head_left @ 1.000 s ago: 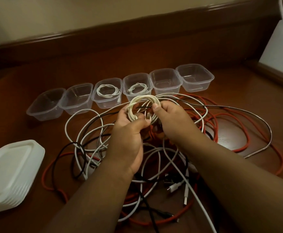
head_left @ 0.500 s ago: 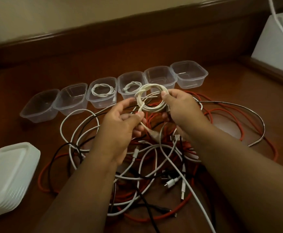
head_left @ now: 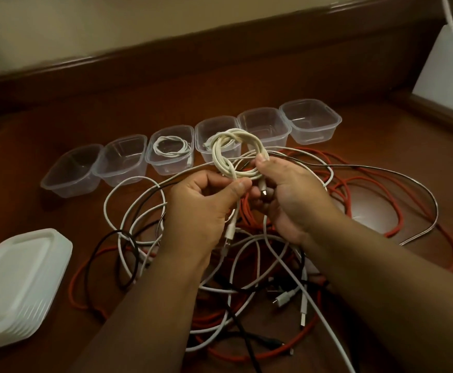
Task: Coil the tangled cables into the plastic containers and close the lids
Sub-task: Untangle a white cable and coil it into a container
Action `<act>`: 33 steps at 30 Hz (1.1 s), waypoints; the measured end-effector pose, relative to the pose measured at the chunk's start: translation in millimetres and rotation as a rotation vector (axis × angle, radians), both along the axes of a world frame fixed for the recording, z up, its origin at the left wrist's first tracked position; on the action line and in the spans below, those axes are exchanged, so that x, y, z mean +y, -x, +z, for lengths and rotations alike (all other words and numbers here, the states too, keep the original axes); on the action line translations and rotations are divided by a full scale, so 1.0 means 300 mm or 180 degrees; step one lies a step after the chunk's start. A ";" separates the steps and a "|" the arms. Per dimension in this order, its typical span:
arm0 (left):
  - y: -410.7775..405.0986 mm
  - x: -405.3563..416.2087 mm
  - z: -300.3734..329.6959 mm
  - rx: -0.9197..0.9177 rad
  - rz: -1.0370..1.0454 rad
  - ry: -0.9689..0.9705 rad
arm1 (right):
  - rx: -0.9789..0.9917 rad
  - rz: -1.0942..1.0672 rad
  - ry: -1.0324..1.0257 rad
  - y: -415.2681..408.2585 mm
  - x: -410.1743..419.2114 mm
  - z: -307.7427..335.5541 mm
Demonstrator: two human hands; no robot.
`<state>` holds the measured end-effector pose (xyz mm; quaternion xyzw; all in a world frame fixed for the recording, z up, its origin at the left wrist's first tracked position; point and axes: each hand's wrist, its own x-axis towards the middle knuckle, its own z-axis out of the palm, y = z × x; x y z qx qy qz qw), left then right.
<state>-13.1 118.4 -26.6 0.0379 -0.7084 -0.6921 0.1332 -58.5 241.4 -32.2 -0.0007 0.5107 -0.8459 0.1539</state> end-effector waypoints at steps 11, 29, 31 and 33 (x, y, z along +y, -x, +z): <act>0.036 -0.082 0.004 -0.0358 -0.0144 0.0599 | -0.0676 0.0021 0.0483 0.000 0.007 0.018; 0.041 0.013 -0.034 -0.0294 0.0246 -0.1733 | -0.0294 0.0416 -0.0178 0.004 0.000 -0.002; 0.035 0.018 -0.030 -0.0243 0.0218 -0.1784 | -0.0235 0.0462 -0.0306 0.003 -0.005 -0.008; 0.038 0.017 -0.029 -0.0220 0.0209 -0.1832 | -0.0178 0.0460 -0.0400 0.003 -0.011 -0.015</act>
